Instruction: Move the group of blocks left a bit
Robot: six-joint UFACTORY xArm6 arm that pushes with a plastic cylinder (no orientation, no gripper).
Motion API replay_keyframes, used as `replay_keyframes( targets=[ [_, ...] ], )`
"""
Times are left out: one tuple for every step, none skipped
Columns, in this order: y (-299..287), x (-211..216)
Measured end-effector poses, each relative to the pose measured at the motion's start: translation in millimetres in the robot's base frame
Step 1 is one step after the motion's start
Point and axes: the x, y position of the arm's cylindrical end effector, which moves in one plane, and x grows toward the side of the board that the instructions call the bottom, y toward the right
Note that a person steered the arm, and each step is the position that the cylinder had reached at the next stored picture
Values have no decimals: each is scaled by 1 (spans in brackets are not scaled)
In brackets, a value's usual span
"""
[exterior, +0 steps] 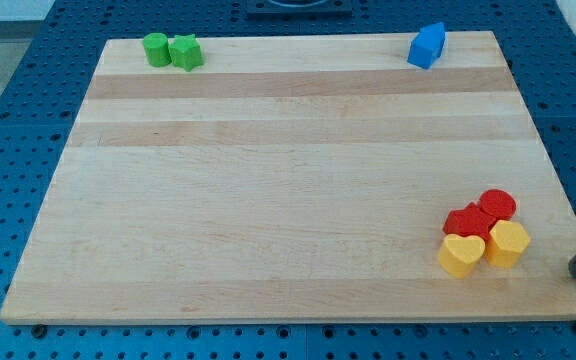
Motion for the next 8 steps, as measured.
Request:
replay_keyframes(
  targets=[
    [-8,0],
    [-9,-5],
    [-19,-17],
    [-33,-18],
    [-49,-18],
    [-65,-18],
    [-82,-18],
    [-92,-22]
  ],
)
